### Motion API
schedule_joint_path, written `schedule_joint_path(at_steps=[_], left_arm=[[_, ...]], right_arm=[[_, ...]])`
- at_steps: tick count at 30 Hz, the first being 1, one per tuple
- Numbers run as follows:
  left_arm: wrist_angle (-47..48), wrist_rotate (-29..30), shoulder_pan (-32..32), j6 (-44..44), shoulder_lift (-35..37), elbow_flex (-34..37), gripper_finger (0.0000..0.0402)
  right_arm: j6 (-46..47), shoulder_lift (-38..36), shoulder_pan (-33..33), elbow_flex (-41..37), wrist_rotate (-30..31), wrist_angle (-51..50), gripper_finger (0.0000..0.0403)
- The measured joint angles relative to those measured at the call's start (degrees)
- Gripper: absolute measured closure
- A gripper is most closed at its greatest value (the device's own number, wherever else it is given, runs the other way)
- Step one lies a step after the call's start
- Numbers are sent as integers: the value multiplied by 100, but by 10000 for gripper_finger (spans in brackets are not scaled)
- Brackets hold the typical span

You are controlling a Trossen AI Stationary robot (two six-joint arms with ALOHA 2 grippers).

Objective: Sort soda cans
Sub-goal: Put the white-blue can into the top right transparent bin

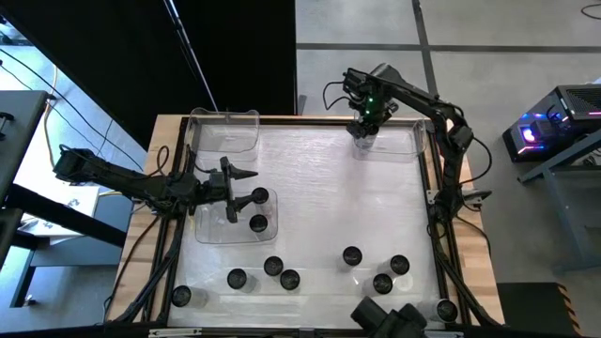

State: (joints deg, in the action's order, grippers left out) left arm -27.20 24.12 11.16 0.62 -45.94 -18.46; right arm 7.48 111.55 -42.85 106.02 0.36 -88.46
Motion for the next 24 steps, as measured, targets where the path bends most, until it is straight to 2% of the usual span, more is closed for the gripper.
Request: schedule_joint_path(at_steps=[12, 18, 24], left_arm=[[0, 2, 0, -37, -2, 0, 108], [0, 2, 0, -39, -1, 0, 108], [-2, 2, -1, -42, 0, 0, 108]], right_arm=[[-50, 0, -16, 0, -89, 181, 117], [-192, -9, -40, 2, -296, 383, 99], [-385, -90, -64, 4, -294, 133, 87]])
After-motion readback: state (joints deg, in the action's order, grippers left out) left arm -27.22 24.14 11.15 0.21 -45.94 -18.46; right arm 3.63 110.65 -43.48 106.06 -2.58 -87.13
